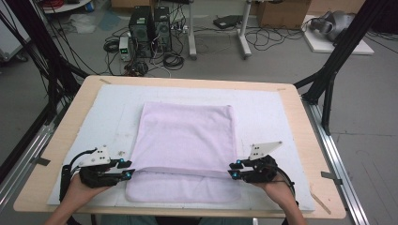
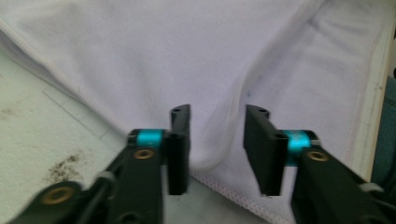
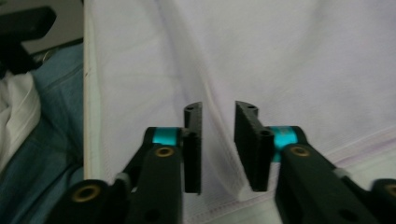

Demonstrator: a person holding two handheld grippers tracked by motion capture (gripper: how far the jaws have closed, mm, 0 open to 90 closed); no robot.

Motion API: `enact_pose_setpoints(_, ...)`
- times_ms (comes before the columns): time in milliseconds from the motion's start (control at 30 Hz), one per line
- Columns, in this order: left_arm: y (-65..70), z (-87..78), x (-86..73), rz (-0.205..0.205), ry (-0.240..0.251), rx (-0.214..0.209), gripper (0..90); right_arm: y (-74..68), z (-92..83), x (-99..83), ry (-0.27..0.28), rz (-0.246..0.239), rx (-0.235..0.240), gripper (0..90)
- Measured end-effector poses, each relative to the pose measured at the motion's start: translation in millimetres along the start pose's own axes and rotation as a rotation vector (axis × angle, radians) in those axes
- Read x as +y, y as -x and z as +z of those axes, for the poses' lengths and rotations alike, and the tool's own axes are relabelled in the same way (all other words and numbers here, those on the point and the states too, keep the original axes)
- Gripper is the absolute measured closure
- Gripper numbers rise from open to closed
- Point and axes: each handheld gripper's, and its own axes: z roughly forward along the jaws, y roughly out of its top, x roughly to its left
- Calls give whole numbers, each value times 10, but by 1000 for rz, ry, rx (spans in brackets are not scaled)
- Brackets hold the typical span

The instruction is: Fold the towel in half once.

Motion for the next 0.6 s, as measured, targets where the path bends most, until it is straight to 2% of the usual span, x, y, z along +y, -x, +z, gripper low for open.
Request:
enact_pose_setpoints(67, -14, -1, 48, -13, 21, -1, 577, 29, -24, 34, 23, 5, 3, 672)
enact_pose_setpoints(133, -29, 52, 82, -19, 25, -6, 589, 39, 49, 61, 4, -1, 0, 656)
enact_pose_setpoints(233, -25, 179, 77, -19, -22, 0, 655, 66, 197, 46, -47, 0, 1, 651)
enact_pose_setpoints(267, -26, 210, 65, -7, -42, -2, 679, 73, 251, 28, -71, 2, 7, 650)
enact_pose_setpoints(333, -16, 297, 26, 0, -91, 0, 688, 75, 307, -10, -99, -11, 8, 639)
enact_pose_setpoints(400, -18, 362, -23, -1, -132, 1, 677, 62, 322, -39, -103, -13, 4, 633)
enact_pose_setpoints(433, -14, 371, -43, 8, -120, 6, 665, 65, 320, -48, -97, -16, 2, 637)
enact_pose_setpoints(500, -7, 371, -45, 10, -119, 16, 694, 57, 324, -54, -94, -25, -13, 682)
enact_pose_setpoints(567, 1, 368, -41, 22, -118, 29, 829, 48, 326, -43, -102, -43, -24, 821)
enact_pose_setpoints(600, 4, 367, -40, 25, -119, 31, 863, 51, 329, -37, -105, -49, -20, 857)
